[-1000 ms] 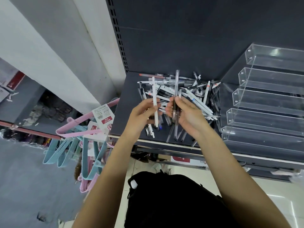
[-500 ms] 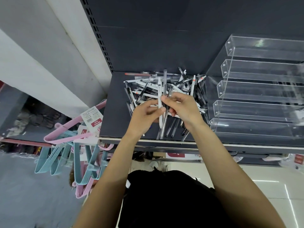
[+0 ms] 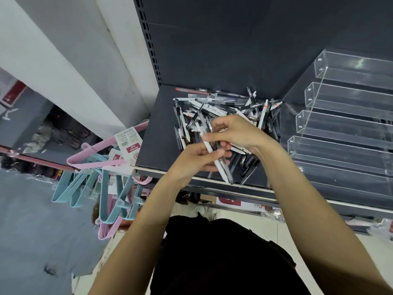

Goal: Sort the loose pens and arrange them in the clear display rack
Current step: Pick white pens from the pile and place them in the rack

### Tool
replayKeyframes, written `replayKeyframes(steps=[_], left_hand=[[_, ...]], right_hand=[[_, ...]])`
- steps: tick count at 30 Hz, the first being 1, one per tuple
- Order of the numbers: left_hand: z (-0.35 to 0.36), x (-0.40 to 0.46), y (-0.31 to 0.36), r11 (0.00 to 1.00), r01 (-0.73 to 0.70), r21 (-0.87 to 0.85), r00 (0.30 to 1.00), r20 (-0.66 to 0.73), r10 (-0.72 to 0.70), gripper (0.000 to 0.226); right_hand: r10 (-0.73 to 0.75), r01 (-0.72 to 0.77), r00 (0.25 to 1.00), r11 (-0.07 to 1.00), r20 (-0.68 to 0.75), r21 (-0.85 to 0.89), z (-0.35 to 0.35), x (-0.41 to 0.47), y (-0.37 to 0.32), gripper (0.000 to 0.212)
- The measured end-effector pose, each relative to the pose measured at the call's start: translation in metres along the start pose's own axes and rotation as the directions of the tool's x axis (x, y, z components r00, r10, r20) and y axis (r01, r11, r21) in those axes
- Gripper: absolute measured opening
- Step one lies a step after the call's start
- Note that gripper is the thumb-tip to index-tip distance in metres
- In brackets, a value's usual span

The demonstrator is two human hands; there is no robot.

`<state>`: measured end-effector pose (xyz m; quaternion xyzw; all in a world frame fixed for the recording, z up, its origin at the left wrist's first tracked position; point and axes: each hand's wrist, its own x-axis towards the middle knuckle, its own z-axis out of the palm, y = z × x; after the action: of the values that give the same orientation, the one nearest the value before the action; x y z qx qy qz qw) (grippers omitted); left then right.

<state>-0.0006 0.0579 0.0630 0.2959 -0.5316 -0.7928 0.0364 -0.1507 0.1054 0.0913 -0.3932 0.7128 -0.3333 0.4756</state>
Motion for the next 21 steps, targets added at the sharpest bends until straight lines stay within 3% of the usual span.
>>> replayKeyframes(steps=[5,8,11,13,16,18,21], left_hand=[[-0.003,-0.003,-0.011,0.993,-0.011,-0.119,0.991,-0.130,-0.005,0.013],[-0.006,-0.006,-0.013,0.987,-0.047,-0.153,0.978,-0.207,0.015,0.016],[-0.009,-0.010,-0.011,0.979,-0.088,-0.185,0.958,-0.286,0.032,0.016],[-0.011,-0.011,-0.011,0.982,-0.090,-0.166,0.955,-0.294,0.038,0.015],[-0.013,-0.013,-0.013,0.992,-0.078,-0.099,0.958,-0.283,0.047,0.013],[-0.013,-0.014,-0.015,0.991,-0.101,-0.084,0.952,-0.296,0.072,0.016],[-0.019,-0.013,-0.019,0.988,-0.138,-0.076,0.930,-0.352,0.103,0.018]], right_hand=[[-0.052,0.073,0.995,0.966,0.091,-0.247,0.003,0.022,-0.018,0.032],[-0.173,0.164,0.984,0.970,-0.035,-0.178,0.005,0.031,-0.022,0.042],[-0.322,0.289,0.939,0.929,-0.121,-0.232,0.007,0.032,-0.025,0.023],[-0.377,0.334,0.923,0.880,-0.070,-0.338,0.011,0.035,-0.032,0.018],[-0.327,0.340,0.938,0.808,0.113,-0.482,0.018,0.043,-0.044,0.013],[-0.314,0.350,0.937,0.812,0.155,-0.467,0.019,0.046,-0.052,0.012],[-0.378,0.359,0.926,0.870,0.010,-0.338,0.016,0.040,-0.060,0.014]])
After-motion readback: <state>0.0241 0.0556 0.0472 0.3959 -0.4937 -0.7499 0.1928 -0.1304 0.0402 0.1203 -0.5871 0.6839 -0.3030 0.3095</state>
